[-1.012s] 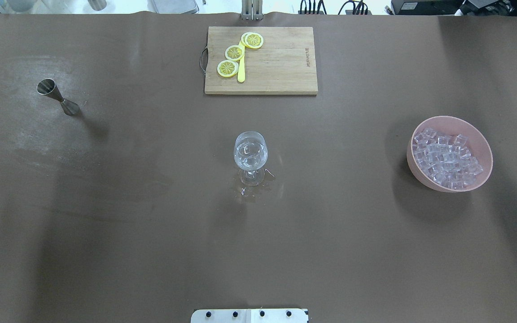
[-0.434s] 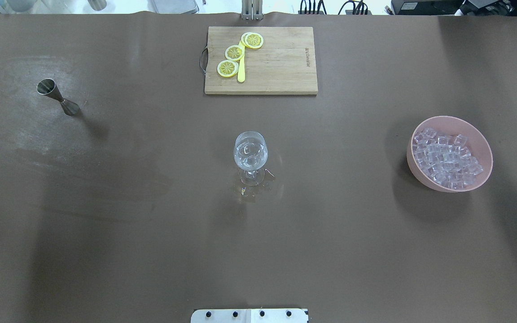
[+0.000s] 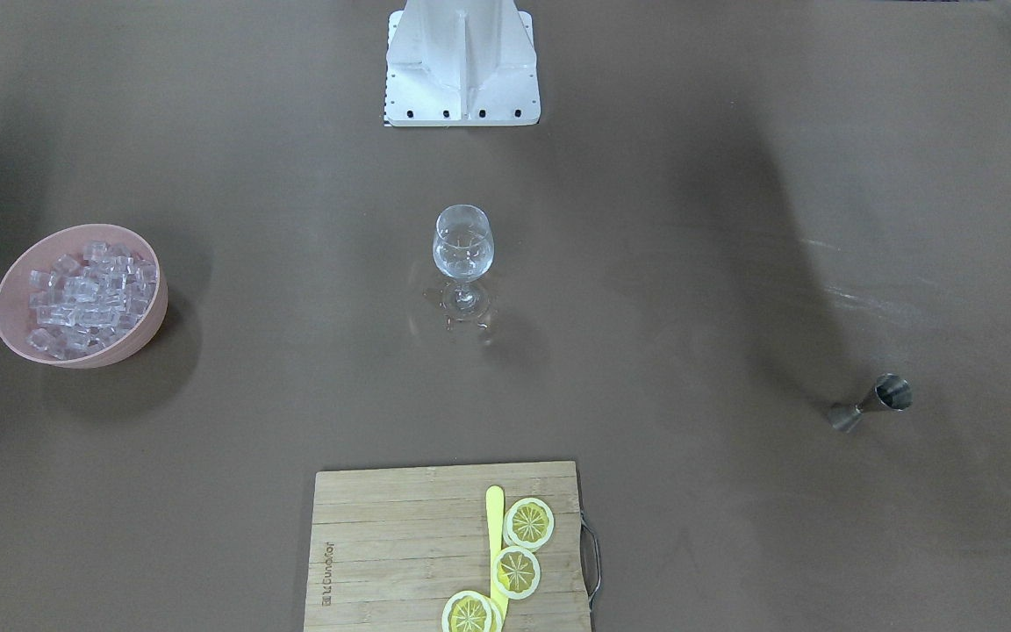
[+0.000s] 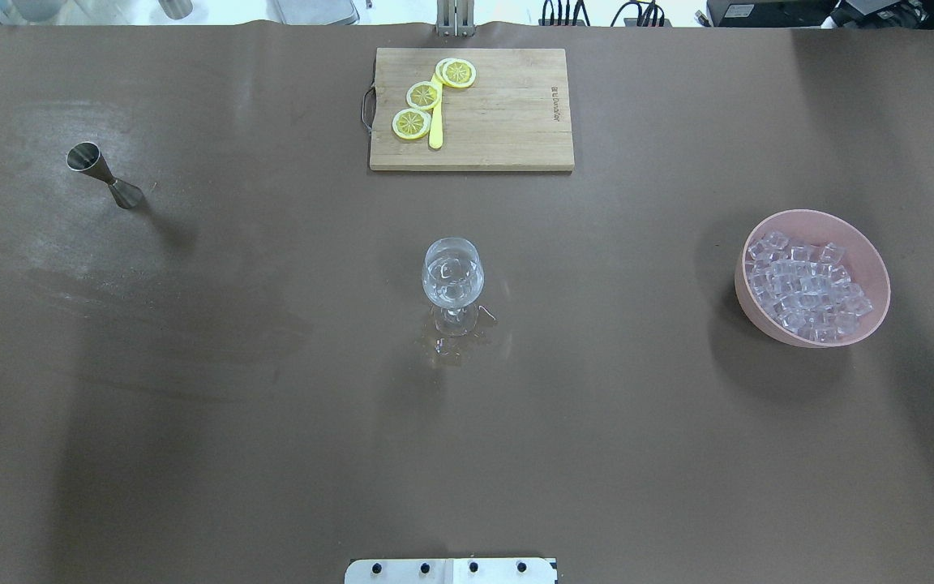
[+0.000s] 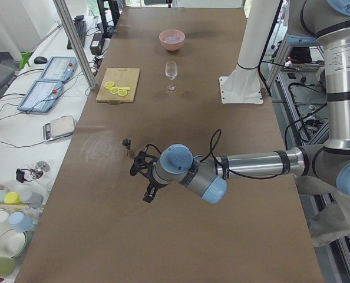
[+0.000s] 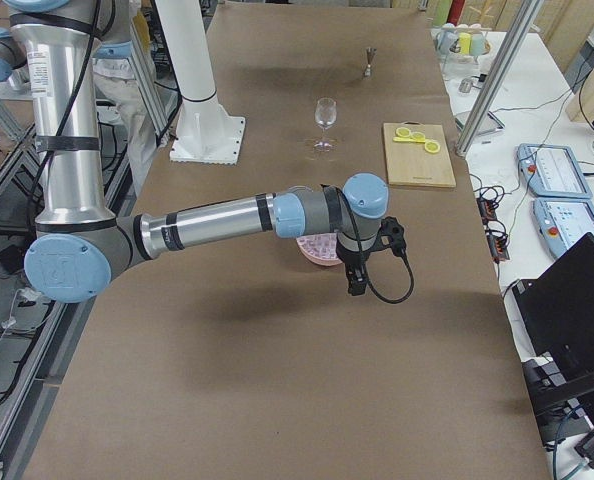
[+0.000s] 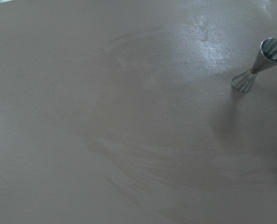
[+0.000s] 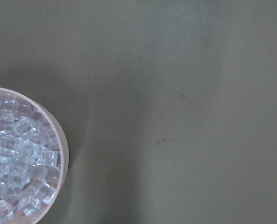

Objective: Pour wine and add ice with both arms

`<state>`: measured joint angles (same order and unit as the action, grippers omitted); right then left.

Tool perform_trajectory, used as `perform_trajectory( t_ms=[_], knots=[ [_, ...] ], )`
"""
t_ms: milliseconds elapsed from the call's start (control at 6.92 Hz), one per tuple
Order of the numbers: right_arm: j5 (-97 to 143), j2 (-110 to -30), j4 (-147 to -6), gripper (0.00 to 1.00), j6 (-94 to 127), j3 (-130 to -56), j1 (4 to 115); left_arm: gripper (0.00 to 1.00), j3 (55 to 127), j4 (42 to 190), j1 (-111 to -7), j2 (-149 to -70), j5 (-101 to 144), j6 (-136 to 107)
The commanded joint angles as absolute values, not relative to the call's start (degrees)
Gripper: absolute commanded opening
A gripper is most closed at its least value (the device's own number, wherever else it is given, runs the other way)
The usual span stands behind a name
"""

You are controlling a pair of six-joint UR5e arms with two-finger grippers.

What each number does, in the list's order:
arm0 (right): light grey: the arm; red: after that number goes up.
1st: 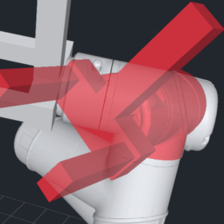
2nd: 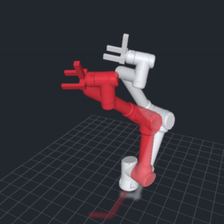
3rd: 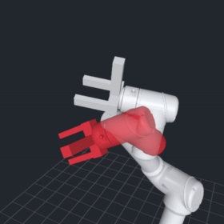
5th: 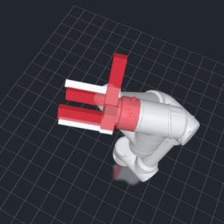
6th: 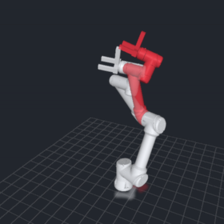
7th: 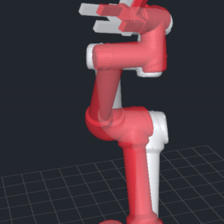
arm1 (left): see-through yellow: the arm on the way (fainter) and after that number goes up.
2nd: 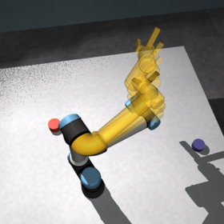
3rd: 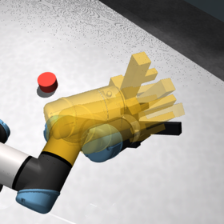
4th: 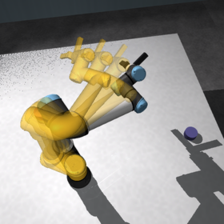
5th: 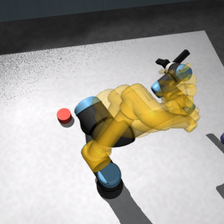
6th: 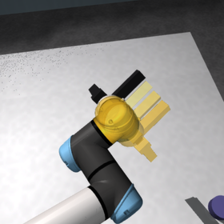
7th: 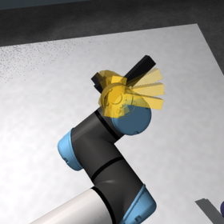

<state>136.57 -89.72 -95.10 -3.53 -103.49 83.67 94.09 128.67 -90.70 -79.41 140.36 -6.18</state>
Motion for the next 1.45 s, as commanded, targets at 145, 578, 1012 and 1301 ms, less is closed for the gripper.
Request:
perform_trajectory(
  t_ms=[145,578,1012,1301],
  knots=[
    [136.58,-92.29,-95.1,1.0,-3.43,-106.7,83.67,0.98,94.48,131.73,-90.7,-78.75,140.45,-13.2],
    [136.32,-92.63,-95.1,1.0,-3.43,-106.26,83.58,0.97,93.96,148.41,-90.0,-80.84,139.58,-28.01],
    [136.58,-93.69,-95.1,1.0,-3.25,-106.87,83.58,0.98,85.99,164.53,-78.97,-86.04,128.24,-28.21],
    [136.41,-94.22,-95.1,1.0,-3.16,-106.88,83.67,0.97,81.68,166.01,-74.54,-91.57,125.16,-28.39]
  ],
)
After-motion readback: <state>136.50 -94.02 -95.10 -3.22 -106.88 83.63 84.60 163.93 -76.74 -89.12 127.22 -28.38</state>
